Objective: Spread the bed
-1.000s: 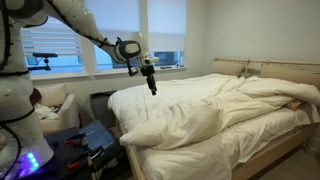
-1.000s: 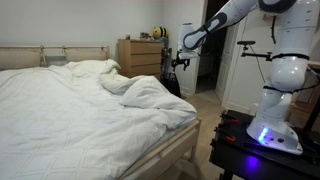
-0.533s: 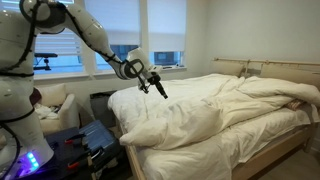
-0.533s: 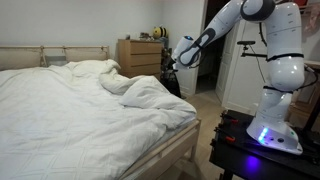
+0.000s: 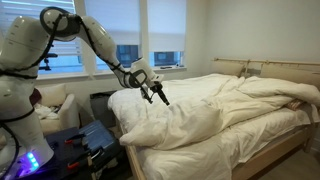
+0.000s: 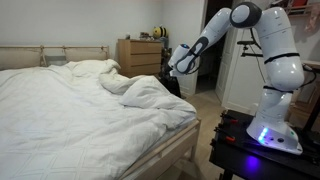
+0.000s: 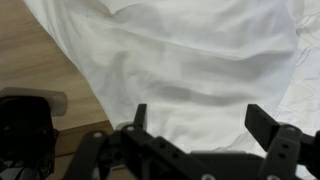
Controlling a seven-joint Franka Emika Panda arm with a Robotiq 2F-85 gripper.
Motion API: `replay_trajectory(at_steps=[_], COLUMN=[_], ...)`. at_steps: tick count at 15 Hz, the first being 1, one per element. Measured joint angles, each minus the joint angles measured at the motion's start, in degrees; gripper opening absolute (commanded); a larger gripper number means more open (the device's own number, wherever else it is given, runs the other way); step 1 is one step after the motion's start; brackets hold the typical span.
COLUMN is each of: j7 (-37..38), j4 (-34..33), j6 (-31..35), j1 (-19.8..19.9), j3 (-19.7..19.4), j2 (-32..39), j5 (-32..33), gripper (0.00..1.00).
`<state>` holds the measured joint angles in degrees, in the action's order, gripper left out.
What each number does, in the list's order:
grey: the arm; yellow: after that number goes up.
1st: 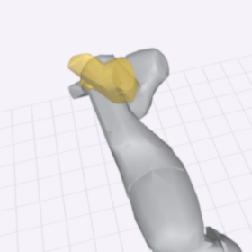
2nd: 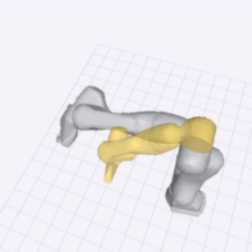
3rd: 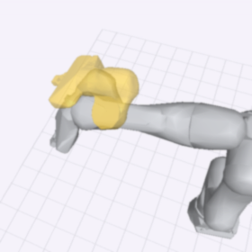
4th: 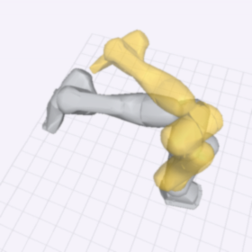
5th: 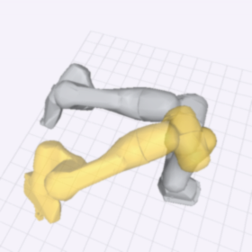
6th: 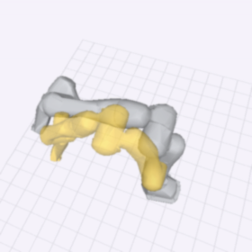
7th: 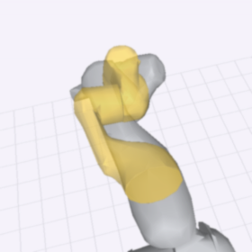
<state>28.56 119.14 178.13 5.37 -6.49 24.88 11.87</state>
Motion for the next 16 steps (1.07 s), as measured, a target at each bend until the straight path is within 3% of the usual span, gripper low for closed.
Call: replay_trajectory(at_steps=[5,9,12,16], j7=[0.03,0.73,0.77,-1.54], j4=[-0.06,-2.99,-6.96,-12.21], j6=[-0.02,-0.78,-2.28,-7.45], j1=[-1.14,-8.03,-12.05,-16.85], j3=[-0.88,-5.22,-6.29,-8.46], j2=[0.39,4.13,8.94,15.15], j5=[0.35,1.44,1.45,-3.05], gripper=[1.00,1.00,1.00,1.00])
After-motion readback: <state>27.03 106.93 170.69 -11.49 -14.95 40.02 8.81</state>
